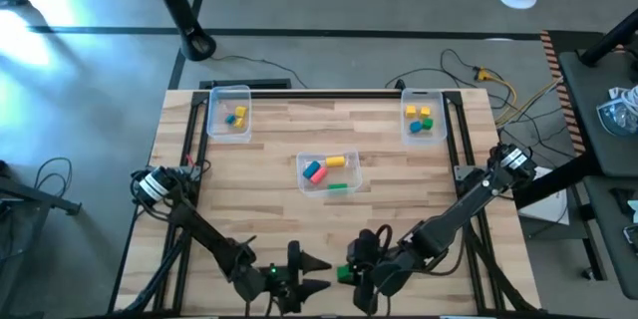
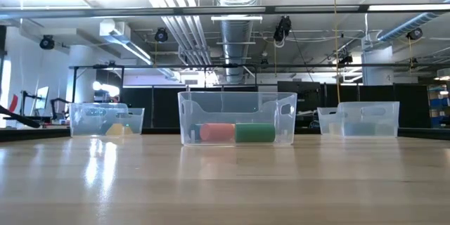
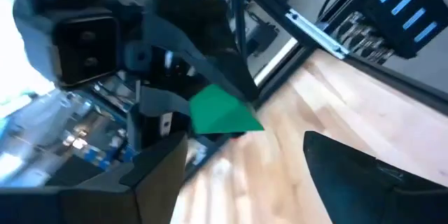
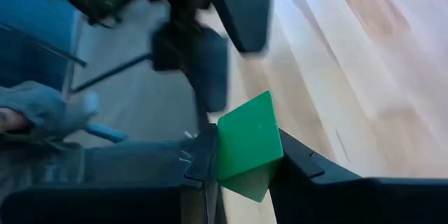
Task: Sort blocks by size
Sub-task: Put the green triangle block into the left transparent bin
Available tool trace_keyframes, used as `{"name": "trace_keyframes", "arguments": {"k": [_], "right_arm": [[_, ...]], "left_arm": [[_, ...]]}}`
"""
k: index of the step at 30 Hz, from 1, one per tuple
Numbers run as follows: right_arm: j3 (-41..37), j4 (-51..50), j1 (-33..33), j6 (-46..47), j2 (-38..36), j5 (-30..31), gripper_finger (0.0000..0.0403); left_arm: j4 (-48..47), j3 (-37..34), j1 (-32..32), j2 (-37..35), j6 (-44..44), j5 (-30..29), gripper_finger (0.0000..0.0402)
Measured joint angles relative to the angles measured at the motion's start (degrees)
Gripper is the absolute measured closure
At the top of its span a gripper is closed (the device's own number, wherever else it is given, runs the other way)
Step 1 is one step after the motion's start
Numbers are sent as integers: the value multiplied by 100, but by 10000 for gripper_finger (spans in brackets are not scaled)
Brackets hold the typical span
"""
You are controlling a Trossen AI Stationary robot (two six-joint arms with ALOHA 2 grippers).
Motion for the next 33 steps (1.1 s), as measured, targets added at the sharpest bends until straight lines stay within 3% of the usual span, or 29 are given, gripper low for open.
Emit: {"name": "trace_keyframes", "arguments": {"k": [5,13,19,27,29,33], "right_arm": [[221,330,0,-592,1,131,322],[253,461,0,-798,2,519,319],[253,707,0,-971,4,601,322],[253,856,0,-1021,4,567,322],[253,860,-11,-997,4,677,322],[253,858,-17,-997,4,1184,322]], "left_arm": [[18,344,35,0,587,-368,112],[-216,876,92,-3,1244,-400,118],[-955,1098,139,-9,1068,-444,118],[-1018,1092,183,-9,1128,-656,119],[-1018,1143,188,-7,1083,-875,121],[-1092,1296,232,-7,1058,-1989,126]]}}
